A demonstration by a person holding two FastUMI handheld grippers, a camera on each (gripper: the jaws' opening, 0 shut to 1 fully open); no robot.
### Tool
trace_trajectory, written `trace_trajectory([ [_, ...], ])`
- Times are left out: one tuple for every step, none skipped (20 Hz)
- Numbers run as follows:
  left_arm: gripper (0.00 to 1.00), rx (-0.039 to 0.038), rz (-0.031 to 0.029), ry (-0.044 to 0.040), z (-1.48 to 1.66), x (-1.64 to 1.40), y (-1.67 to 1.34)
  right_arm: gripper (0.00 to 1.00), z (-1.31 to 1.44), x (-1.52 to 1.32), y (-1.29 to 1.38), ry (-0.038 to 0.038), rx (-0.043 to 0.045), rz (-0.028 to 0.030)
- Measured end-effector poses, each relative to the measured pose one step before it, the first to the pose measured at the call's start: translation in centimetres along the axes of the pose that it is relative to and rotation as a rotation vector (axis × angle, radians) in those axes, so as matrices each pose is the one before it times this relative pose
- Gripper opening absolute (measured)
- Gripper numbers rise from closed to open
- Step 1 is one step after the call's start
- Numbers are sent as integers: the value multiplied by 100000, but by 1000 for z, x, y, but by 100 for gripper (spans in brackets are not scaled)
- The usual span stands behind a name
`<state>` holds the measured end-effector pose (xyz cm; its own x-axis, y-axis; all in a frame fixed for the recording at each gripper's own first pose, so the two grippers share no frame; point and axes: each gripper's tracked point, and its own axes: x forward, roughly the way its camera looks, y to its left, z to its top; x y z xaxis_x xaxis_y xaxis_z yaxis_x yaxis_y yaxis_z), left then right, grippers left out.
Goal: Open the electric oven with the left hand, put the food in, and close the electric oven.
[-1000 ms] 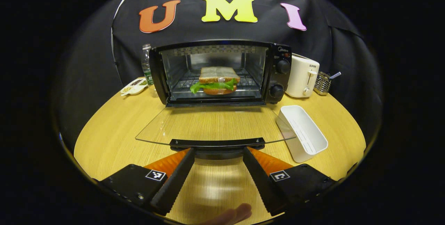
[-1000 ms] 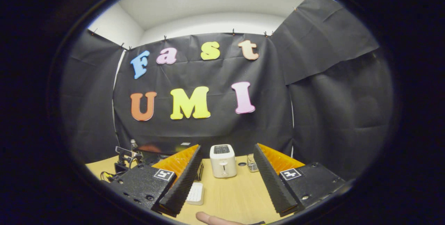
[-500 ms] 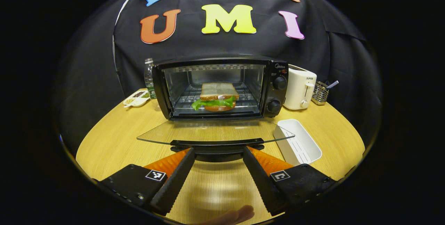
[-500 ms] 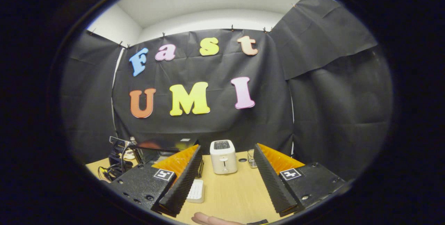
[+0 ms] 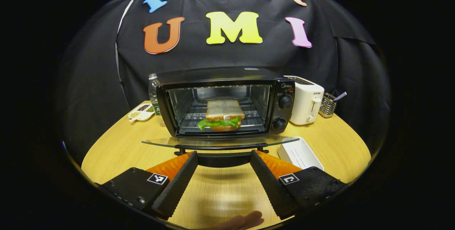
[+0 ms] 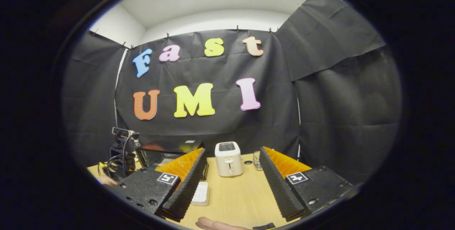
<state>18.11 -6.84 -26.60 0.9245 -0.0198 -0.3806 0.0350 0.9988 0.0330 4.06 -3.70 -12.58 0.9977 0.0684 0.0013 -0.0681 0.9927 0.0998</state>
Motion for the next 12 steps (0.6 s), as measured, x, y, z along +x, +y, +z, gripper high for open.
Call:
trace_trajectory([
  [98, -840, 75, -838, 481, 211, 42, 95, 300, -54, -52, -897, 151, -303],
  [98, -876, -66, -550, 547, 289, 130, 95, 156, -72, 34, -384, 5, -166],
  [98, -1376, -23, -154, 466, 234, 63, 95, -31, -115, -21, -91, 109, -113],
  [98, -694, -44, -778, 642, 497, 58, 95, -88, -107, 169, 240, -23, 151],
  [99, 625, 138, -930, 810, 518, -21, 95, -12, -175, 37, 479, -91, 214],
  [98, 1272, 728, 323, 337, 597, 218, 95, -94, -131, 72, 229, 21, 59],
  [98, 1693, 1564, -1617, 850, 519, 239, 95, 105, -156, 63, -143, 134, -204],
  [97, 1339, 1499, -1314, 727, 701, 161, 95, 108, -139, 16, 13, -5, -356],
  [98, 1263, 693, -567, 640, 477, 179, 95, 104, -230, 57, 92, -49, -205],
  [98, 337, 821, -1433, 599, -112, 190, 95, 157, -348, 175, -203, -27, 47],
  [98, -15, -557, -2116, 770, -310, -106, 95, 156, -374, 165, -211, -178, 166],
  [98, -565, -819, -1356, 604, -693, -190, 95, 126, -321, 162, -224, -258, -79],
])
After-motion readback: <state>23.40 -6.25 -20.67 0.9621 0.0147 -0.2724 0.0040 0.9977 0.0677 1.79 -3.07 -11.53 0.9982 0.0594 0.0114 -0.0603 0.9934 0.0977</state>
